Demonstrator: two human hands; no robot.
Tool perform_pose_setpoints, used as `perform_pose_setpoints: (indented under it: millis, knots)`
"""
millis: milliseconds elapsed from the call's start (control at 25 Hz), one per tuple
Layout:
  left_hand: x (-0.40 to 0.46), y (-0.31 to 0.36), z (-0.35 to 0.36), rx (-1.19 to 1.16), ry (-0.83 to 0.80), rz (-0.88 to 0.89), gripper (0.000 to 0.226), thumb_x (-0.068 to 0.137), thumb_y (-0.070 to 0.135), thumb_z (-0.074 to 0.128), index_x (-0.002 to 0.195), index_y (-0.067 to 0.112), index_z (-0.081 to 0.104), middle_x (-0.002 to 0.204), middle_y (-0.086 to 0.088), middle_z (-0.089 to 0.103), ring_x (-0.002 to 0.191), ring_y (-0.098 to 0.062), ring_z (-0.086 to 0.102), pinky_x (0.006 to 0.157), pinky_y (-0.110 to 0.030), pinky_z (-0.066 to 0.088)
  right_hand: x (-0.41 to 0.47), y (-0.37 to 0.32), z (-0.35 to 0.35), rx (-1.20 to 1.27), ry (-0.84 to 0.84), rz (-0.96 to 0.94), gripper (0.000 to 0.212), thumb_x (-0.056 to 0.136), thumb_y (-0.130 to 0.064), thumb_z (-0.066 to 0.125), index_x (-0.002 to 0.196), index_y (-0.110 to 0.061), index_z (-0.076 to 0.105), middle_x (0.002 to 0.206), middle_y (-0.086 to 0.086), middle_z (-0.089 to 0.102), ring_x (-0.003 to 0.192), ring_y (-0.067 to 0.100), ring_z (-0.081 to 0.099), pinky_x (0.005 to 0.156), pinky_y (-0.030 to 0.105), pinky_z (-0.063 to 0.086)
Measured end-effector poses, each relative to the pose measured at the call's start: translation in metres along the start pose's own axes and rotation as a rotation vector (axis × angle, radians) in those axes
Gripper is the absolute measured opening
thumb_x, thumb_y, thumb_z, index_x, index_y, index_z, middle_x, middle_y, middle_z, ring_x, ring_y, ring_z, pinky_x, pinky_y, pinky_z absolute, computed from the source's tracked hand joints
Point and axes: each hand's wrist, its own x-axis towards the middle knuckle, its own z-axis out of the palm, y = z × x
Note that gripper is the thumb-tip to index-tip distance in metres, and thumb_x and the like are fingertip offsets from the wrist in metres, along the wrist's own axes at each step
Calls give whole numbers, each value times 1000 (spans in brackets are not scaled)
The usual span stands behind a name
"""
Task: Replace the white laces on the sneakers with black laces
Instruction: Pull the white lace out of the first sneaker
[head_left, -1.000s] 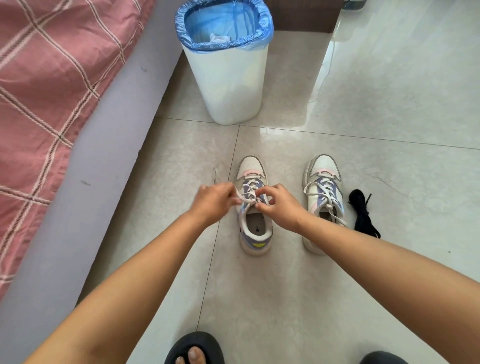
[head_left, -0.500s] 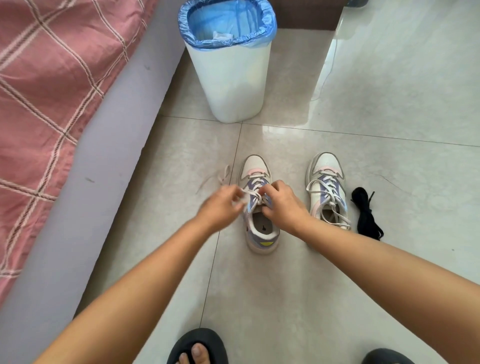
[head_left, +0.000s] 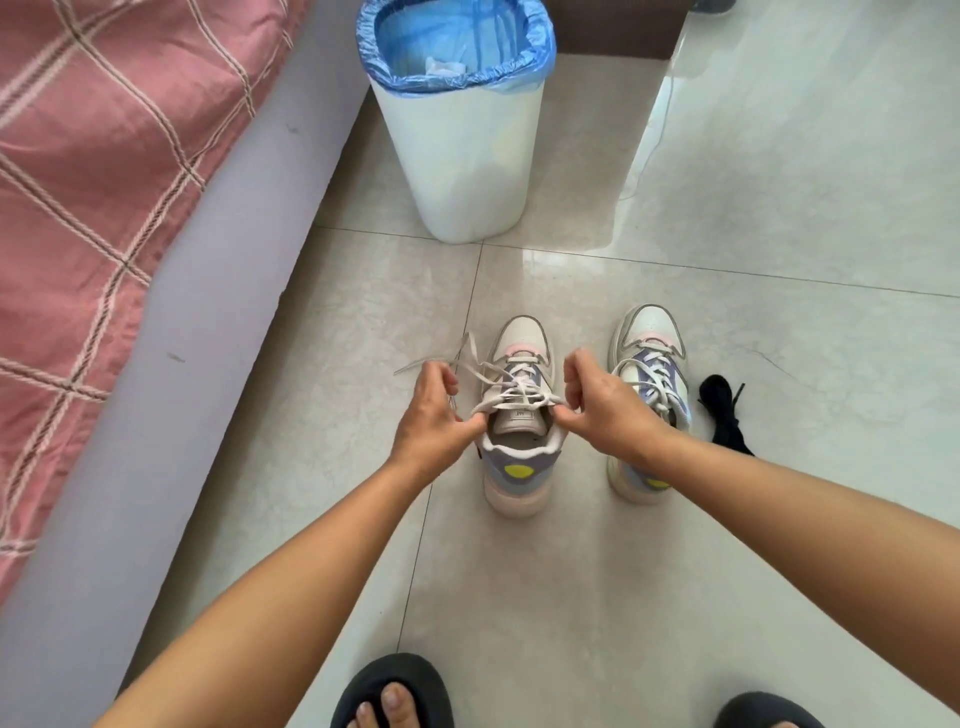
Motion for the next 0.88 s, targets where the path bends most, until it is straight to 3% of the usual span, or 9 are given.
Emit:
perform_pose_setpoints:
  millis: [120,240,360,480,560,640,720,800,880]
  knots:
    - [1,1,2,261,30,61,37,77,27,69,103,21,43,104,7,45,84,-18,56,66,-32,42,0,0,11,-124,17,-49,22,83,-16,60,99,-18,46,88,0,53,80,20,49,67,36,41]
    - [1,4,19,538,124,478,38,67,10,69,103,21,62,105,-7,56,87,-25,61,81,-43,46,2,-6,33,-317,130,-251,32,68,-1,66,98,-8,61,89,12,56,81,33,56,58,40,48]
    - [5,8,28,593,48,444,43,60,-1,66,97,20,67,108,-14,58,91,-31,61,86,-52,44,2,-6,42,-372,195,-297,40,54,0,71,91,-3,60,80,14,57,70,35,60,51,39,50]
    - [6,10,34,569,73,559,21,66,8,57,81,18,68,97,-11,62,79,-29,64,81,-49,47,0,-7,45,-229,161,-157,45,72,-2,63,115,2,53,106,19,57,99,37,55,81,47,48]
    - [10,7,34,547,123,669,17,73,18,50,75,19,67,93,-6,62,78,-23,63,80,-41,46,-1,-8,48,-106,150,-76,49,81,-4,59,128,1,45,120,18,52,112,33,48,94,38,39]
    - [6,16,27,246,-9,450,8,82,14,56,80,18,63,99,-1,54,95,-17,55,85,-28,39,-3,-8,48,-22,166,-53,46,83,-5,56,127,0,44,118,16,52,110,30,47,92,31,35]
    - [3,34,14,-279,-281,1,13,86,10,56,77,19,56,95,3,50,96,-11,48,81,-15,36,-4,-9,45,81,208,34,32,87,-9,55,118,-4,49,107,11,54,101,25,49,86,31,37]
    - [5,45,0,-697,-387,-242,6,78,17,52,72,19,52,85,3,54,88,-9,49,80,-24,36,-3,-15,42,235,279,229,15,91,-15,50,105,-9,54,96,6,57,89,23,53,77,34,41]
    - [8,52,-20,-980,-371,-287,6,69,22,49,70,17,53,82,2,60,88,-10,54,82,-32,37,2,-21,38,360,370,443,12,93,-17,45,94,-10,55,84,3,58,78,23,52,66,32,39]
